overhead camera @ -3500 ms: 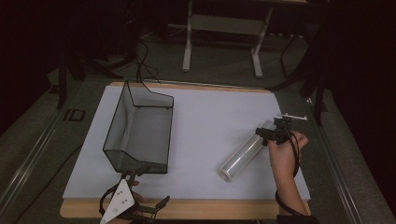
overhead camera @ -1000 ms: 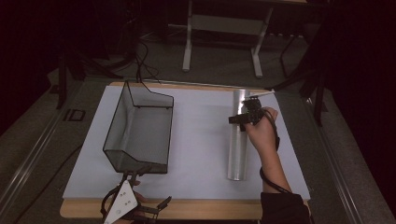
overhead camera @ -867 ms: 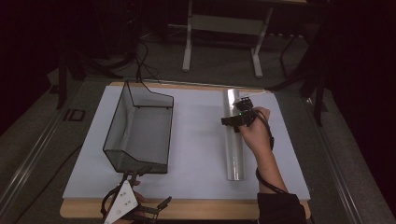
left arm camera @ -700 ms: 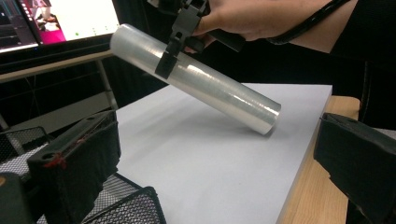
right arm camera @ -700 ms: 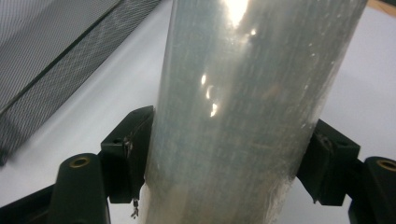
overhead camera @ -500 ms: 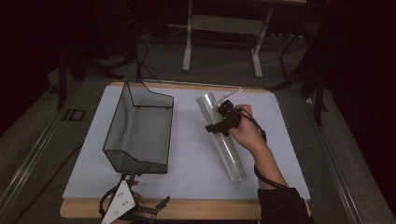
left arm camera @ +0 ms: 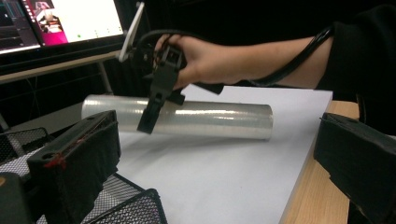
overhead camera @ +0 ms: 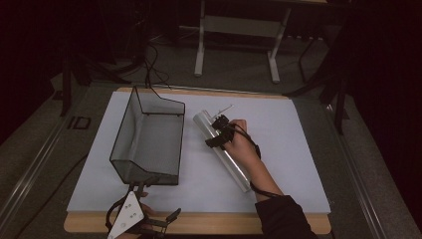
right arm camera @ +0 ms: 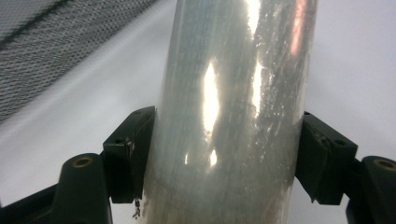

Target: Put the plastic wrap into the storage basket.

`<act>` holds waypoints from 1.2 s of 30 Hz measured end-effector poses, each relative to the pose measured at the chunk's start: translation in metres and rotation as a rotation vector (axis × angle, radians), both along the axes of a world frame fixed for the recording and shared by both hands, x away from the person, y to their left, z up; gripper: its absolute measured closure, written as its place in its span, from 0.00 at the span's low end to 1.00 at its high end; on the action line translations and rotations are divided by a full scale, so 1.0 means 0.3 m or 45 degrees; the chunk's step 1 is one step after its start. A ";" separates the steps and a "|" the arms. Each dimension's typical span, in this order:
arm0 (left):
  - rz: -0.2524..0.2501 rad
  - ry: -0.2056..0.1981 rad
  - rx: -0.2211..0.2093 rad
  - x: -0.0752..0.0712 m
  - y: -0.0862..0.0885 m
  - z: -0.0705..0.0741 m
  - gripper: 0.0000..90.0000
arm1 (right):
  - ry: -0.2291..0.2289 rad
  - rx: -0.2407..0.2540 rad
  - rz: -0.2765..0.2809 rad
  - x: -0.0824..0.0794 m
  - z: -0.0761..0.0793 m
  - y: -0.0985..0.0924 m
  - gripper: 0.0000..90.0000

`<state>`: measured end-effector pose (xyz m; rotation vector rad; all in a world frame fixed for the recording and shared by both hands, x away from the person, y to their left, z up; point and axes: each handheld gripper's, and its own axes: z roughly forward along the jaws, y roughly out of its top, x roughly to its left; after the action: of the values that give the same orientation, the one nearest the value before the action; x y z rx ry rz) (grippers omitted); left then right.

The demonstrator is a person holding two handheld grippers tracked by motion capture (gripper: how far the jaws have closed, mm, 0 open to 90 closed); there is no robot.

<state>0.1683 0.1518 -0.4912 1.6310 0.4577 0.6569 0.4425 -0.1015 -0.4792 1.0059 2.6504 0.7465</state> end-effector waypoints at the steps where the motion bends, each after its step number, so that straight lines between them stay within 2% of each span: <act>1: 0.001 -0.001 -0.001 0.000 0.001 0.000 0.01 | 0.007 -0.002 -0.001 0.005 -0.012 0.002 0.32; 4: 0.001 0.005 -0.018 0.003 0.003 0.000 0.01 | 0.037 -0.021 -0.014 0.017 -0.040 0.011 0.32; 10: 0.001 0.012 -0.018 0.004 0.006 -0.002 0.01 | 0.109 -0.084 -0.020 0.044 -0.092 0.034 0.32; 21: 0.000 0.014 -0.007 0.007 0.003 -0.007 0.01 | 0.127 -0.070 -0.014 0.052 -0.091 0.028 0.32; 28: 0.004 0.017 -0.004 0.009 0.007 -0.008 0.01 | 0.141 -0.091 0.009 0.056 -0.088 0.030 0.31; 33: 0.002 0.014 0.004 0.008 0.003 -0.009 0.01 | 0.113 -0.146 0.046 0.043 -0.084 0.033 0.21; 36: 0.003 0.014 0.003 0.009 0.004 -0.009 0.01 | 0.134 -0.151 0.014 0.046 -0.074 0.018 0.15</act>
<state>0.1708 0.1528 -0.4939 1.6369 0.4675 0.6508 0.4563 -0.0962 -0.5014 1.0267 2.7539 0.5452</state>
